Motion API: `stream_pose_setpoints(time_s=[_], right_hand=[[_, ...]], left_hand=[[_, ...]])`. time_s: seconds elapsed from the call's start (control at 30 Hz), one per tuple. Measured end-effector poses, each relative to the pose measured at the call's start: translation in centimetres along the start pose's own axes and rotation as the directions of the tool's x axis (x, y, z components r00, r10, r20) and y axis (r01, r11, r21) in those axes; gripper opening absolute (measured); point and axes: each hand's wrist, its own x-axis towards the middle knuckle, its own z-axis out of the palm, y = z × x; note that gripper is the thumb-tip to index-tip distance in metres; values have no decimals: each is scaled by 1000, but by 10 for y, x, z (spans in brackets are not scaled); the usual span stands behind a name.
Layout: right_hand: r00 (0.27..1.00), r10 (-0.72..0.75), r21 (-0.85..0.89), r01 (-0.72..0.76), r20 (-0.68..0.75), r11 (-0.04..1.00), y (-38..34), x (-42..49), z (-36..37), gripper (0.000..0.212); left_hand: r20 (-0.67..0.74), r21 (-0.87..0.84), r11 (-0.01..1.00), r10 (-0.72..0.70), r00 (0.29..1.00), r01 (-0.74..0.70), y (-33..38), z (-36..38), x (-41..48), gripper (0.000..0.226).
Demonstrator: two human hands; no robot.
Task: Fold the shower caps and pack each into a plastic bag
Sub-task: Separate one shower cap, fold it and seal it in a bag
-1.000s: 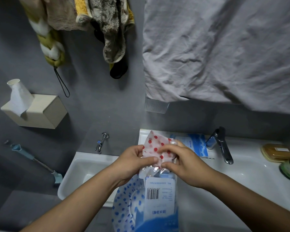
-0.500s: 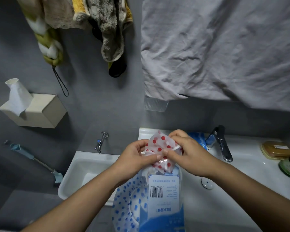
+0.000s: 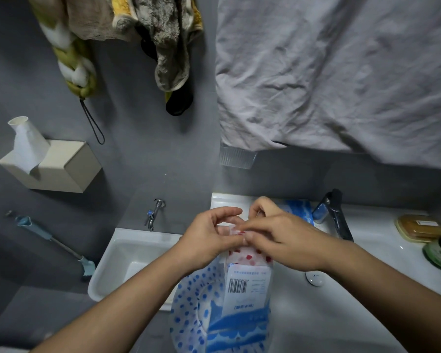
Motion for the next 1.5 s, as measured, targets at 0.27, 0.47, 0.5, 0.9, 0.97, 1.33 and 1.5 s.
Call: stream_pose_setpoints(time_s=[0.27,0.47,0.5,0.9,0.97,1.33,1.5], right_hand=[[988,104,-132,-119,-115,984,-3,0,13,32],[989,81,-74,-73,124,995,0,-1,19,15],[991,69,-44,-65,111,997,-1,-2,19,15],[989,104,112,-91,-108,989,2,-6,19,4],[981,128,163,-105,-143,981,5,-6,21,8],[780,608,827,-238,-149,509,5,-6,34,29],[736,663,865,-236,-138,442,7,-3,33,19]], left_hand=[[-104,-39,997,65,992,-70,3,-3,3,59],[-36,-40,997,64,997,-66,-4,1,3,70],[-24,-40,997,63,998,-64,-4,1,2,71],[-13,-13,997,-76,997,76,-8,-6,-4,92],[-32,-37,992,-119,992,117,-8,-6,-4,50],[-155,-128,986,-128,979,109,-2,-2,-11,18],[-140,-121,989,-102,985,85,-2,-4,-9,20]])
